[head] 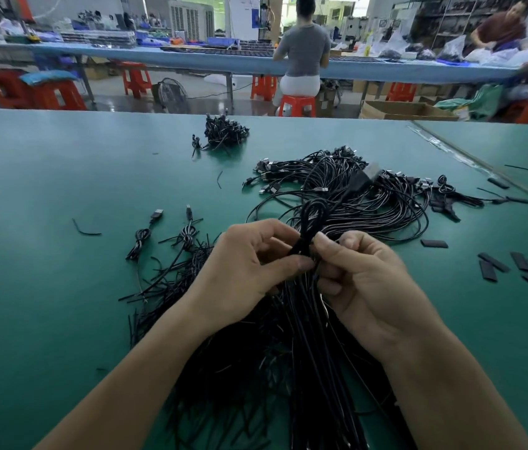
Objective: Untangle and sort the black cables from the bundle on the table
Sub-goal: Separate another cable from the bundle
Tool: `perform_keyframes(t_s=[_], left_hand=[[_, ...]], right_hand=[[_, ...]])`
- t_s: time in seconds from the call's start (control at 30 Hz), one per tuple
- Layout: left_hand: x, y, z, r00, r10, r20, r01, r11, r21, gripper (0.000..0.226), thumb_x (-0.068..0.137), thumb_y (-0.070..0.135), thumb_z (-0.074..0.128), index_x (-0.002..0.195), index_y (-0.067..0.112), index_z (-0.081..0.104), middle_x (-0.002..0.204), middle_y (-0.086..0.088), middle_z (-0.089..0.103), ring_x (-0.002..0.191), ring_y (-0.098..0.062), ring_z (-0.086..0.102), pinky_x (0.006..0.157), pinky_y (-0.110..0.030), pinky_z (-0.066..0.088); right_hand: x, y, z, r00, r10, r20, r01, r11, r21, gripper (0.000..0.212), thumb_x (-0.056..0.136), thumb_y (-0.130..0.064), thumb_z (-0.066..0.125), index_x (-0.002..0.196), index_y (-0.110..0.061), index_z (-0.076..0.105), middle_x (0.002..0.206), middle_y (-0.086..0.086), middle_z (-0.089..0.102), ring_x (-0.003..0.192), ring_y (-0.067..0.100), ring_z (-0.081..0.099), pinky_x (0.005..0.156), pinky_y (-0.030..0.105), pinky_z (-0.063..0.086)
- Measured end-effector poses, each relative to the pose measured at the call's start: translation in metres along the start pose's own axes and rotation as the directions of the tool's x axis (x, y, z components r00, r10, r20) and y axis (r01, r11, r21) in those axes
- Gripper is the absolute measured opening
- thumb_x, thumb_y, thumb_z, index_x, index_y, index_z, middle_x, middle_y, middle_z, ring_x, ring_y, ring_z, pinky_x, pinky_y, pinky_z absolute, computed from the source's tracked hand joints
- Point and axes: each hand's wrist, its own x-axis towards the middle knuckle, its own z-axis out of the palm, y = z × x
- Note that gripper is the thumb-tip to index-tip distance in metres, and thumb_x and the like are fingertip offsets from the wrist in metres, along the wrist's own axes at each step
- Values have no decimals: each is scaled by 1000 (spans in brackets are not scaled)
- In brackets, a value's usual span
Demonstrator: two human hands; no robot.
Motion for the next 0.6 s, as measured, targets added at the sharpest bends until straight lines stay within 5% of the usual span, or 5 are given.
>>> perform_keyframes(t_s=[0.17, 0.3, 0.43, 0.5, 0.6], left_hand=[[4, 0, -13, 979, 27, -201, 0, 991, 137, 14, 85, 18, 78, 85, 31, 73, 71, 6, 74, 55, -11, 67, 53, -28, 58], [10, -14, -49, 823, -10, -568, 156, 966, 208, 21, 87, 16, 76, 84, 32, 64, 65, 1, 73, 53, -17, 70, 58, -41, 62], [4, -37, -85, 677, -38, -735, 266, 944, 197, 31, 90, 15, 73, 87, 37, 52, 72, 1, 71, 51, -11, 69, 55, -40, 62], [2, -49, -94, 620, -83, -780, 338, 926, 170, 30, 92, 11, 71, 83, 35, 56, 84, -2, 71, 50, -8, 68, 52, -35, 61], [1, -64, -101, 579, -141, -803, 409, 902, 137, 29, 95, 2, 62, 86, 29, 65, 82, 1, 69, 55, -10, 69, 70, -44, 63]], right_hand=[[0, 3, 1, 1000, -5, -2, 5, 995, -97, 20, 73, -19, 72, 79, -18, 53, 74, 7, 69, 53, 9, 53, 44, 18, 40], [2, 0, -9, 999, -36, -21, 24, 909, -417, 9, 93, -21, 66, 84, -20, 63, 73, 2, 73, 58, 7, 58, 47, 19, 41], [5, 8, -20, 980, -194, 53, 135, 438, -889, 8, 89, -31, 70, 83, -26, 69, 70, -9, 70, 62, -1, 62, 56, 13, 49], [3, 15, -22, 979, -181, 90, 125, 192, -973, 13, 87, -41, 70, 90, -29, 67, 75, -12, 66, 71, 1, 63, 65, 16, 53], [-1, 27, -19, 985, -132, 114, 116, 7, -993, 29, 87, -50, 66, 108, -30, 63, 94, -14, 58, 86, 7, 59, 76, 28, 53]])
